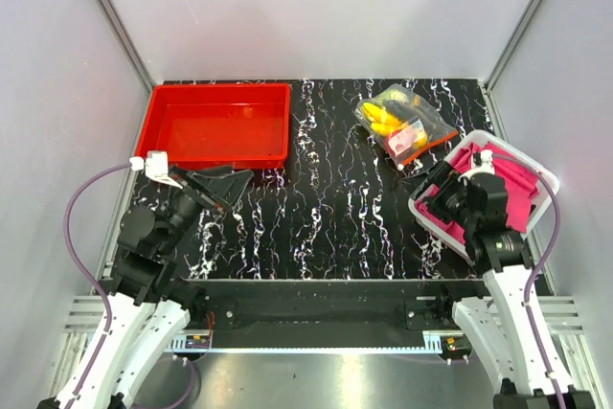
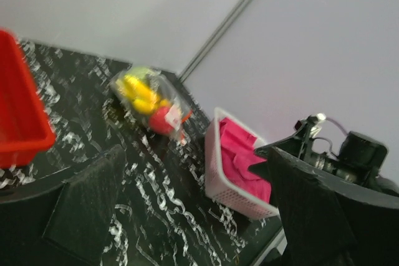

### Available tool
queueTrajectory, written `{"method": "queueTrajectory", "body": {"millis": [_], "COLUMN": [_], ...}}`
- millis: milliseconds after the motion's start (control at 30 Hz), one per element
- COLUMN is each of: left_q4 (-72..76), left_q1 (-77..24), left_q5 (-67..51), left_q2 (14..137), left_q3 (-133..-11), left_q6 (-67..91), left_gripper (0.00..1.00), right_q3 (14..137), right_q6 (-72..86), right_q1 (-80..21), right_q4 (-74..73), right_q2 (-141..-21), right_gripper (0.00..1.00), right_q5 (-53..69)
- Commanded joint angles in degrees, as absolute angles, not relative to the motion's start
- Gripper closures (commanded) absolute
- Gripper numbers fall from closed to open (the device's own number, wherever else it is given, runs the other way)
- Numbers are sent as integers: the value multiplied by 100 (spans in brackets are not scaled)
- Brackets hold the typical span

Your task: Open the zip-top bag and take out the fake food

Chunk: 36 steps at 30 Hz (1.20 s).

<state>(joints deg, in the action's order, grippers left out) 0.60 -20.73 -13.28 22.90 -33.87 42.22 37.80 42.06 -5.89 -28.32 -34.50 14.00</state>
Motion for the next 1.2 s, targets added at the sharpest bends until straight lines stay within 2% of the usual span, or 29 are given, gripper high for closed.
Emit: {"method": "queueTrajectory", "body": {"millis": [0, 67, 167, 267, 367, 433, 567, 800, 900, 1067, 1167], "left_q4": [-784, -398, -63, 113, 324, 509, 1299, 2381, 2426, 2732, 2909], "left_q1": [-2092, -2092, -2092, -2127, -2320, -2600, -3207, -4077, -4385, -4719, -4868], "left_q5": [-1097, -1134, -1212, -1695, -1810, -1776, -1582, -1538, -1240, -897, -713], "left_q2": [2180, 2136, 2617, 3680, 4796, 5508, 6677, 9437, 10430, 11853, 12451], "left_q3": [-3420, -3192, -3172, -3558, -3840, -4130, -4692, -6151, -7011, -8243, -8769], "left_q6": [4447, 4613, 5018, 5150, 5150, 5150, 5150, 5712, 5835, 6116, 6196], "left_gripper": [1, 1, 1, 1, 1, 1, 1, 1, 2, 5, 6], "right_q3": [4674, 5061, 5413, 5598, 5678, 5686, 6072, 6267, 6494, 7109, 7119], "right_q6": [3631, 3446, 4024, 4017, 3411, 3490, 2761, 3384, 2737, 1840, 2003], "right_q1": [-589, -589, -589, -589, -589, -589, -580, -580, -589, -589, -589], "right_q4": [-3734, -4025, -4262, -4236, -3965, -4007, -4534, -4711, -4772, -5536, -5564], "right_q2": [-4041, -4174, -4254, -4210, -4052, -3938, -4533, -4307, -4289, -4658, -4676], "right_gripper": [0, 0, 0, 0, 0, 0, 0, 0, 0, 0, 0], "right_q5": [240, 27, -659, -449, 332, 325, 502, -264, 298, 87, 131]}}
